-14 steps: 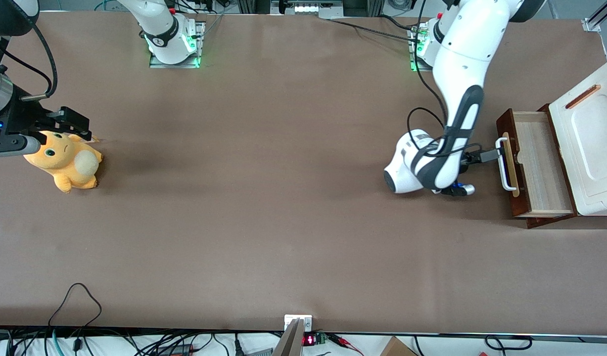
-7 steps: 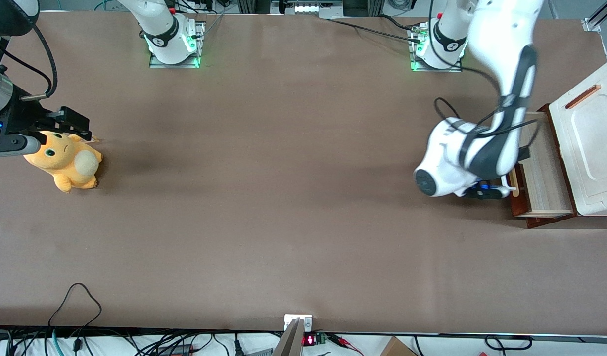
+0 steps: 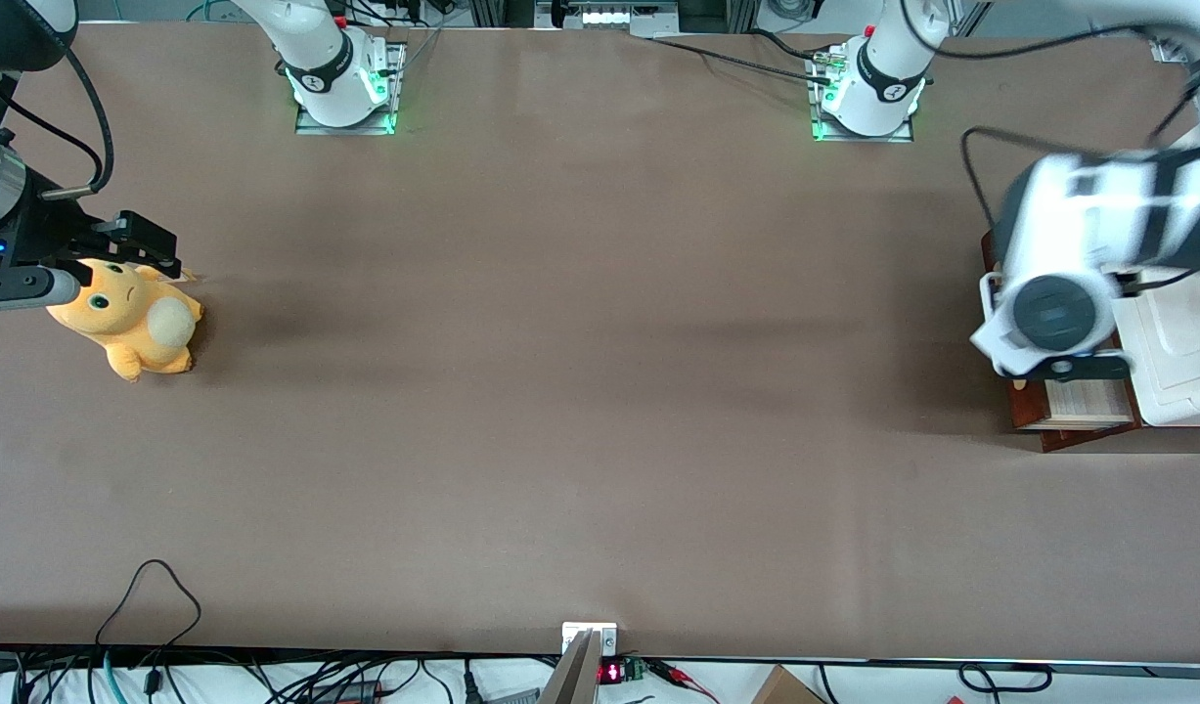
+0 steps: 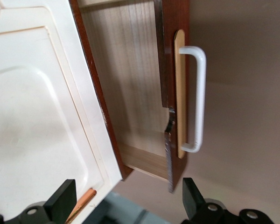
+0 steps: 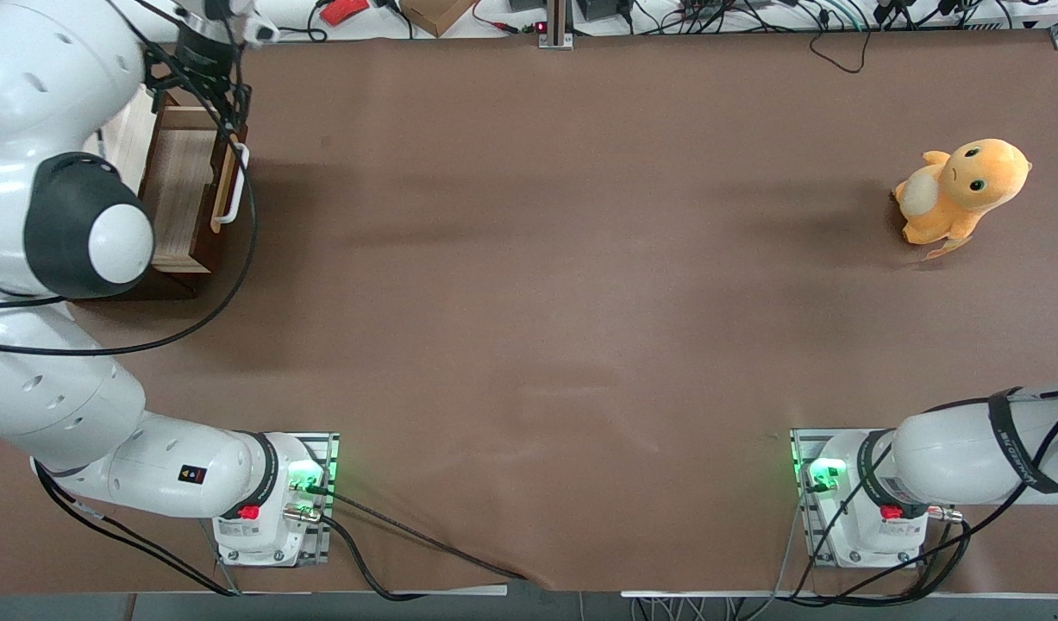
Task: Open lower drawer with left arm only
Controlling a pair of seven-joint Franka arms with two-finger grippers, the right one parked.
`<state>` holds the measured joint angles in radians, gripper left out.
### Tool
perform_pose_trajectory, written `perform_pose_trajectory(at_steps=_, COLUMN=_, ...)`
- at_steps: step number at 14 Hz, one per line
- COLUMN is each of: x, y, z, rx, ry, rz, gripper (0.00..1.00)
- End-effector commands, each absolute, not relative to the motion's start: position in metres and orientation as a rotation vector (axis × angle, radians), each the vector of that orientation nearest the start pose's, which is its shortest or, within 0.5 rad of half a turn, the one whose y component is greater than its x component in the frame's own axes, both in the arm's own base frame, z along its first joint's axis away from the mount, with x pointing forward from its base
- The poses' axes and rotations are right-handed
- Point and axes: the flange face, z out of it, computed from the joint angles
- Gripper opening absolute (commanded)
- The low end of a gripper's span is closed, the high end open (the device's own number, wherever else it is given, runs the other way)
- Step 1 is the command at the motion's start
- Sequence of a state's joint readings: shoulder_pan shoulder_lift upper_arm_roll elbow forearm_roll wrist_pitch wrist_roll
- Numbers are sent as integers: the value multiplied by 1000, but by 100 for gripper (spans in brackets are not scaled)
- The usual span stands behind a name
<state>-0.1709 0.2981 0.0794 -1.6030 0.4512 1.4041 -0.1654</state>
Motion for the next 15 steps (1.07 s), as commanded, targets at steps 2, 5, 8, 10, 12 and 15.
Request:
perform_pose_trajectory(at_steps=2, x=594, y=9, z=514, rx=-2827, ry=-152, rz=439, gripper=100)
perform_pose_trajectory(at_steps=5, x=601, y=5, z=534, rx=-3018, ry=-197, rz=293, gripper=100)
perform_pose_trajectory(at_steps=8, x=596, y=0, z=557, rx=-3094, ry=-163, rz=204, gripper=100)
perform_pose_trajectory(at_steps=10, x=592, y=-2, z=567, rx=-3106, ry=24, rz=186, gripper=100)
perform_pose_trajectory(at_steps=12, x=587, y=14, z=575, rx=-3125, ry=125, rz=167, gripper=100)
perform_pose_trajectory(at_steps=15, x=598, y=6, z=580, rx=-3154, ry=136, rz=18, gripper=100)
